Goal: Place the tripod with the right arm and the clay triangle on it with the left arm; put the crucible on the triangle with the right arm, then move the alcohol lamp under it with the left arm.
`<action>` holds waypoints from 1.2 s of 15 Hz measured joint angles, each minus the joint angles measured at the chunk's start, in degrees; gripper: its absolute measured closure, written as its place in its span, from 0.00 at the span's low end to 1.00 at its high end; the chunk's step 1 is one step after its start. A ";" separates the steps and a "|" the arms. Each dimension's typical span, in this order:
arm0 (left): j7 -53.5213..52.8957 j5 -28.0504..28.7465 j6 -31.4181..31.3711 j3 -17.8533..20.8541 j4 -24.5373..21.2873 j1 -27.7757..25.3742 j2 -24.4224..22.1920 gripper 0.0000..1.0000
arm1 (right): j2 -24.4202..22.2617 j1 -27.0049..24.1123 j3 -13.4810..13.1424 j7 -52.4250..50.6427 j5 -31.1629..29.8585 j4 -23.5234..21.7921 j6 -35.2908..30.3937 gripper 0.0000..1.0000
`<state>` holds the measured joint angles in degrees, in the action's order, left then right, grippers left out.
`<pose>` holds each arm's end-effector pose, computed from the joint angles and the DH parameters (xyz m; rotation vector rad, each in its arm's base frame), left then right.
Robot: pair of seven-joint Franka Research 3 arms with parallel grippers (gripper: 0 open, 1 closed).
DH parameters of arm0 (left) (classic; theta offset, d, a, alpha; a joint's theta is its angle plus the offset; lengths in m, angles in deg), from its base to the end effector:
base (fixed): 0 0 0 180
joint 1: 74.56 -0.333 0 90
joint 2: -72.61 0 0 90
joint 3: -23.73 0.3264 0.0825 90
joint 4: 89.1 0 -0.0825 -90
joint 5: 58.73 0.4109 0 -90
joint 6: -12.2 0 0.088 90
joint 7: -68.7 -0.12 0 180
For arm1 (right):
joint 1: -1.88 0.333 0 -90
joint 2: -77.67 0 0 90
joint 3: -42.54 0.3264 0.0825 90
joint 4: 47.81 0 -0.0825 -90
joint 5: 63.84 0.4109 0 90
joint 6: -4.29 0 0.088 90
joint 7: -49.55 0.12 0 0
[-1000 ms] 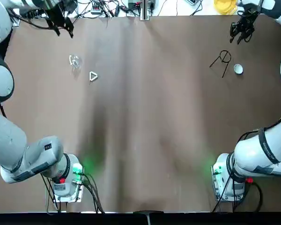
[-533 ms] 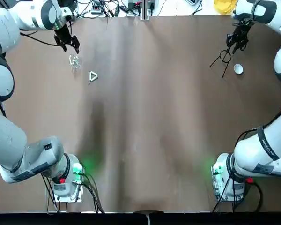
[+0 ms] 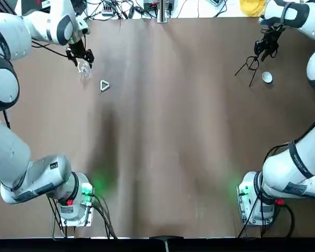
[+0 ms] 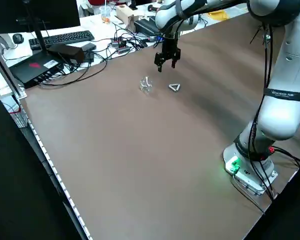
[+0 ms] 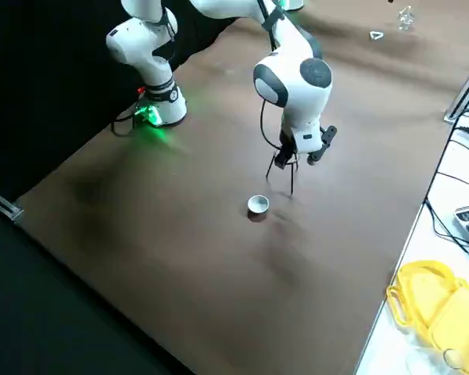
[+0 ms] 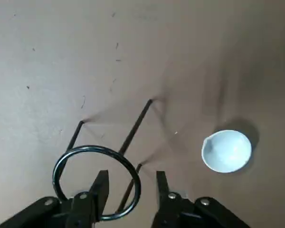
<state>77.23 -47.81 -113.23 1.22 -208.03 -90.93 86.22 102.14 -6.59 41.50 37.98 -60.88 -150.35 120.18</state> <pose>0.5871 -0.0518 0.2941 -3.0652 0.1099 0.1422 0.6431 -0.1034 0.2798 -3.0573 -0.0149 0.2821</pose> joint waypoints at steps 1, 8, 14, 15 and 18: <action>1.38 0.32 -0.32 -0.03 -0.05 0.43 0.70 0.00 | 0.27 0.10 0.16 -0.12 0.00 0.00 0.12 0.52; 10.82 0.40 -5.84 -0.15 -0.31 2.97 9.09 0.02 | 1.86 0.96 0.50 -0.36 -0.02 0.01 2.51 0.59; 14.41 2.36 -7.17 -0.15 -0.31 3.11 11.45 0.07 | 1.94 0.96 0.48 -0.54 -0.04 0.02 2.59 0.81; 14.71 3.10 -7.18 -0.15 -0.30 3.11 11.80 0.11 | 1.94 0.96 0.48 -0.54 -0.04 0.05 2.59 0.85; 15.15 4.05 -7.50 -0.10 -0.31 3.11 13.15 0.14 | 1.94 0.95 0.47 -0.54 -0.04 0.48 2.60 0.92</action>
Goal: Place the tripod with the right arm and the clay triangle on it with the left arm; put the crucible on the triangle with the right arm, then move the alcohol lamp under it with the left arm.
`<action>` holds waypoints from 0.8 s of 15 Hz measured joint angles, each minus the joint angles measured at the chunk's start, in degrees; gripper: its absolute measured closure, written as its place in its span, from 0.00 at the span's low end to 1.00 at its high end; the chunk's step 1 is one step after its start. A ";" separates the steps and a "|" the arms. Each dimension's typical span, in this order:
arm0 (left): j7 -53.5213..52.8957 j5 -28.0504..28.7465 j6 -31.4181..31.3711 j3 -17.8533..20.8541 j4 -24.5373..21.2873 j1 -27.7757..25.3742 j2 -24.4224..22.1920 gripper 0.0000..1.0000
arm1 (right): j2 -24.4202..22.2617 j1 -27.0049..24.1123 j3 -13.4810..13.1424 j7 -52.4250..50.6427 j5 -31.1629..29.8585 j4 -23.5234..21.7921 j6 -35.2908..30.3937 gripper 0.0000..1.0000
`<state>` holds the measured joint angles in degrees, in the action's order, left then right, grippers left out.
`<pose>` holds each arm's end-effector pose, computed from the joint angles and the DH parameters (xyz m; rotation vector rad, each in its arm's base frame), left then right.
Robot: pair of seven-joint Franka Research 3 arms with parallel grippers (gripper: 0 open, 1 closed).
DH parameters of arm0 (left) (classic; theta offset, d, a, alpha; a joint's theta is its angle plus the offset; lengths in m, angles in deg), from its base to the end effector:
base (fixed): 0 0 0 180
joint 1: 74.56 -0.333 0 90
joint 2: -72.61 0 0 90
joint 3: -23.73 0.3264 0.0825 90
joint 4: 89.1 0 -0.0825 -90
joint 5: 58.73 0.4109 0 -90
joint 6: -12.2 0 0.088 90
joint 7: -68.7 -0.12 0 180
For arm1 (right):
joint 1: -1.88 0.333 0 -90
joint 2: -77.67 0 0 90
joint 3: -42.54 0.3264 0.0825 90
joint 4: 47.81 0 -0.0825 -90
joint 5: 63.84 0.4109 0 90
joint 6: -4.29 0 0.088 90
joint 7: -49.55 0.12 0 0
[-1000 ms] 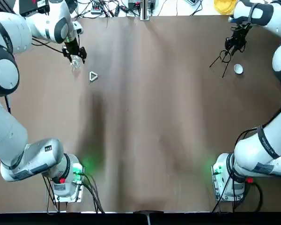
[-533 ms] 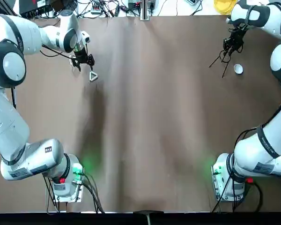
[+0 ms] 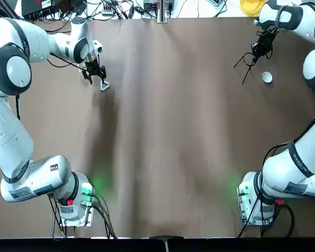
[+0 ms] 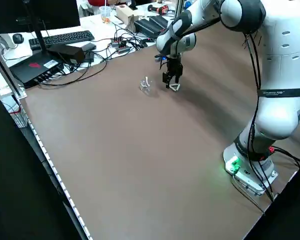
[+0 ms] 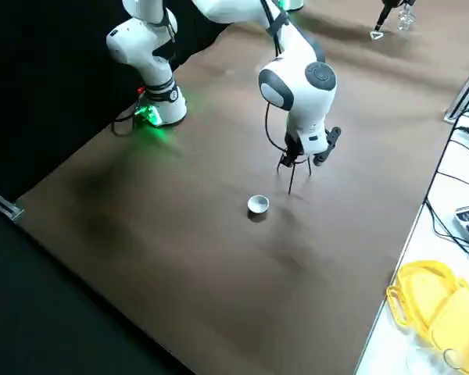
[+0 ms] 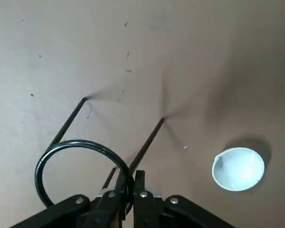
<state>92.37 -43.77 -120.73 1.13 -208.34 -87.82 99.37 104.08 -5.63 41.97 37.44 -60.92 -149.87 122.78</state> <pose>0.5764 -0.0925 0.1759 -3.0808 -0.1173 0.2641 0.6520 -0.0889 0.2642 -3.0626 -0.0655 0.2529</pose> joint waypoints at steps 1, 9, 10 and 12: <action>0.00 0.08 -0.63 0.03 0.00 0.00 0.44 0.15 | 0.00 0.03 0.05 0.00 0.00 0.16 -0.03 0.92; 2.55 4.31 -1.82 0.21 0.01 0.00 2.40 0.26 | -3.46 4.91 1.68 5.43 0.68 3.93 -10.38 0.92; 2.85 4.75 -1.85 0.21 0.02 0.00 2.50 0.28 | -4.62 7.05 1.88 8.98 0.74 4.00 -11.57 0.92; 3.08 5.06 -1.88 0.21 0.08 0.00 2.72 0.33 | -6.20 12.05 2.35 16.80 0.82 3.99 -12.45 0.92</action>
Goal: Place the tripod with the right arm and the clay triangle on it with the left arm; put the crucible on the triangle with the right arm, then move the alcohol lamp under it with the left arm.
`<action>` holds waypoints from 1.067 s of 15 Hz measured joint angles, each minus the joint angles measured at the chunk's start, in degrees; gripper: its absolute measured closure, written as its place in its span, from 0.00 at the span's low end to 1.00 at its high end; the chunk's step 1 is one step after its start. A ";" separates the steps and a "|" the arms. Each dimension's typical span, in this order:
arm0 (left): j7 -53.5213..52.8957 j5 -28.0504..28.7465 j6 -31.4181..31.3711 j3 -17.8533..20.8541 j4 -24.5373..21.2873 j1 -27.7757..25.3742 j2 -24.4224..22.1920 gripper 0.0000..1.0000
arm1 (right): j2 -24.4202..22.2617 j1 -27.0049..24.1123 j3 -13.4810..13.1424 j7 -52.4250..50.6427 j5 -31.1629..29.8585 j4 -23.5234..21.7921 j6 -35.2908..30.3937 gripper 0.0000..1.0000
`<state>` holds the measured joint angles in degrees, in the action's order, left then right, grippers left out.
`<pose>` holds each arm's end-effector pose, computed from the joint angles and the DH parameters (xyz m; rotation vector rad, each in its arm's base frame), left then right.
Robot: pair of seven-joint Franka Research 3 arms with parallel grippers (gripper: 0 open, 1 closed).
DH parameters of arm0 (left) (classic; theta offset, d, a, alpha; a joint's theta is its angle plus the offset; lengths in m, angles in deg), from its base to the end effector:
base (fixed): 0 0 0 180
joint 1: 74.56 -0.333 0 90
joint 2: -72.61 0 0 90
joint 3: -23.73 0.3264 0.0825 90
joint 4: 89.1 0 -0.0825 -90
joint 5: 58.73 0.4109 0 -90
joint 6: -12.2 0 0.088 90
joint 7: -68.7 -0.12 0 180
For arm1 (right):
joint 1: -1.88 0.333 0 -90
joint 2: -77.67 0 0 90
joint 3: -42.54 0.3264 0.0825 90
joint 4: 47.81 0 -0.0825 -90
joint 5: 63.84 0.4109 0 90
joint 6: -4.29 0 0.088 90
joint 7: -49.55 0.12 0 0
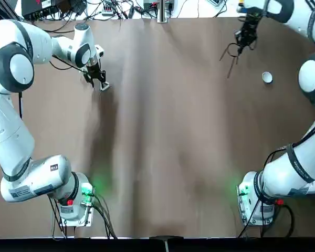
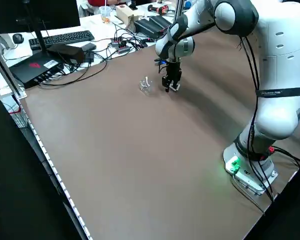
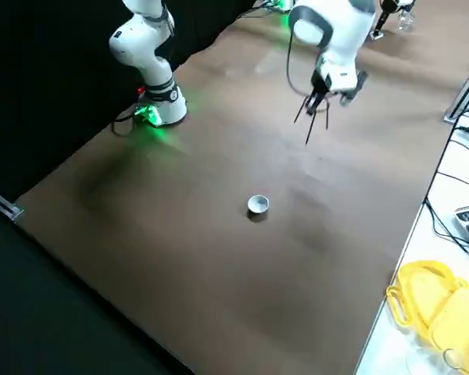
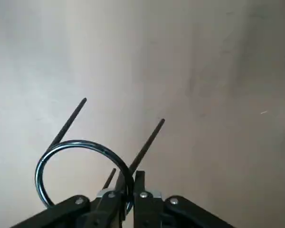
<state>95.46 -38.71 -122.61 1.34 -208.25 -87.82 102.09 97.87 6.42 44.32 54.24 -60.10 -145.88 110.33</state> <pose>0.5744 -0.0917 0.1526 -3.0460 -0.0983 0.2467 0.6473 0.0762 0.3533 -3.0725 -0.0045 0.3381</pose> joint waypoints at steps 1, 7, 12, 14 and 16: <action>0.04 0.01 0.00 0.00 0.03 0.00 0.10 0.34 | -0.34 2.71 0.31 4.02 0.17 -0.02 -0.01 0.92; 3.11 0.04 -0.08 -0.01 0.53 0.13 0.28 0.84 | -0.40 17.79 0.76 26.85 4.08 1.95 0.99 0.92; 4.45 0.04 -0.10 -0.01 0.94 0.16 0.32 0.88 | 3.06 27.13 0.76 37.08 4.08 5.77 2.55 0.92; 4.57 0.04 -0.12 0.00 1.78 0.12 0.32 0.88 | 6.43 29.04 0.75 40.44 4.08 8.08 6.55 0.92; 4.58 0.04 -0.12 -0.01 3.25 -0.16 0.21 0.88 | 10.14 29.97 0.71 42.32 4.08 10.23 11.19 0.92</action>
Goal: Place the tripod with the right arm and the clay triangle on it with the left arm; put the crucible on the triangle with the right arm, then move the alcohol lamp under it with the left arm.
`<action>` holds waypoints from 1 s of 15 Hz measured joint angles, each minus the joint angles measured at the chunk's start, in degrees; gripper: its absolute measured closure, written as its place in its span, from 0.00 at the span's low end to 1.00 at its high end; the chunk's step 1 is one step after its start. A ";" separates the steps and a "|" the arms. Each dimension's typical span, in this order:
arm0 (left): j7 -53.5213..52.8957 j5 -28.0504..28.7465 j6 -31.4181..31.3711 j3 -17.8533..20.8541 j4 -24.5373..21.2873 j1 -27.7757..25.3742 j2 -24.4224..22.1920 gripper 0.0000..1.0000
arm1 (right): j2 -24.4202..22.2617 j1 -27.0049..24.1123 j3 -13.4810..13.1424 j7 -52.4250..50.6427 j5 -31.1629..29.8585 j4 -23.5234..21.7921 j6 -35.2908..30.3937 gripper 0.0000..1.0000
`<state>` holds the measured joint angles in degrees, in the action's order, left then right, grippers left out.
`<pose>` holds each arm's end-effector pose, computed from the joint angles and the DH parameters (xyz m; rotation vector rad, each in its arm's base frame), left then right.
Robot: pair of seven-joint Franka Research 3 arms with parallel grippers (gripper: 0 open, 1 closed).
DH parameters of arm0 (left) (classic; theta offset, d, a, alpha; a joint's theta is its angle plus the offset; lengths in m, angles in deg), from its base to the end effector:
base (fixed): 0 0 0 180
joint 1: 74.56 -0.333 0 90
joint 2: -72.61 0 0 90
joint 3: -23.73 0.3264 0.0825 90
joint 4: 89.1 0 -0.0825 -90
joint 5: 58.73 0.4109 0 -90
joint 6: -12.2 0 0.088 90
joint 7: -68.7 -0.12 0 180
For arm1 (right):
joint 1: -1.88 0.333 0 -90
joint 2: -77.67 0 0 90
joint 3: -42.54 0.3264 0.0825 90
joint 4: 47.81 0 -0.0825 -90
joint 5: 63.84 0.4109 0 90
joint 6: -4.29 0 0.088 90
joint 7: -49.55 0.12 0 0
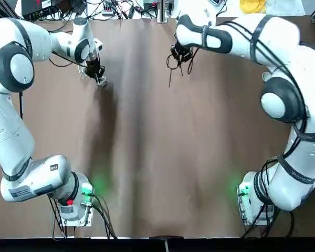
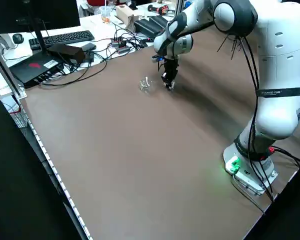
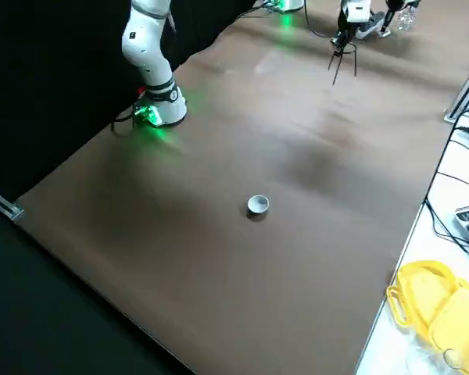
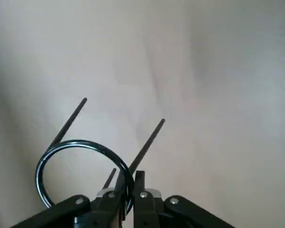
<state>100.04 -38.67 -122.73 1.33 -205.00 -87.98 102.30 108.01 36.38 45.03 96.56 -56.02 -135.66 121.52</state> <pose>0.5986 -0.0891 0.1712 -3.0497 -0.2425 0.1613 0.5750 0.4391 0.3312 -3.0195 0.3705 0.1644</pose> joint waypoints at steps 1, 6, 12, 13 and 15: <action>0.00 0.00 0.00 0.00 0.71 -0.21 -0.26 0.88 | 1.55 0.31 0.00 0.29 0.00 0.78 2.06 0.92; 0.19 -0.84 0.06 -0.11 2.07 -0.48 -3.93 0.88 | 5.28 0.98 0.00 0.75 0.45 2.41 4.75 0.92; 0.23 -6.41 12.35 -1.55 9.74 -0.38 -7.83 0.88 | 6.18 1.60 0.03 0.76 3.11 2.52 4.29 0.92; 0.23 -6.94 14.48 -1.77 11.46 -0.33 -7.96 0.88 | 6.18 1.72 0.03 0.76 3.19 2.52 4.20 0.92; 0.23 -8.61 16.90 -2.73 13.83 -0.35 -8.00 0.88 | 6.20 1.94 0.03 0.76 3.22 2.51 4.06 0.92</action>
<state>100.27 -47.28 -105.83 -1.40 -191.17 -88.32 94.31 114.22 38.33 45.06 97.33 -52.79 -133.14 125.59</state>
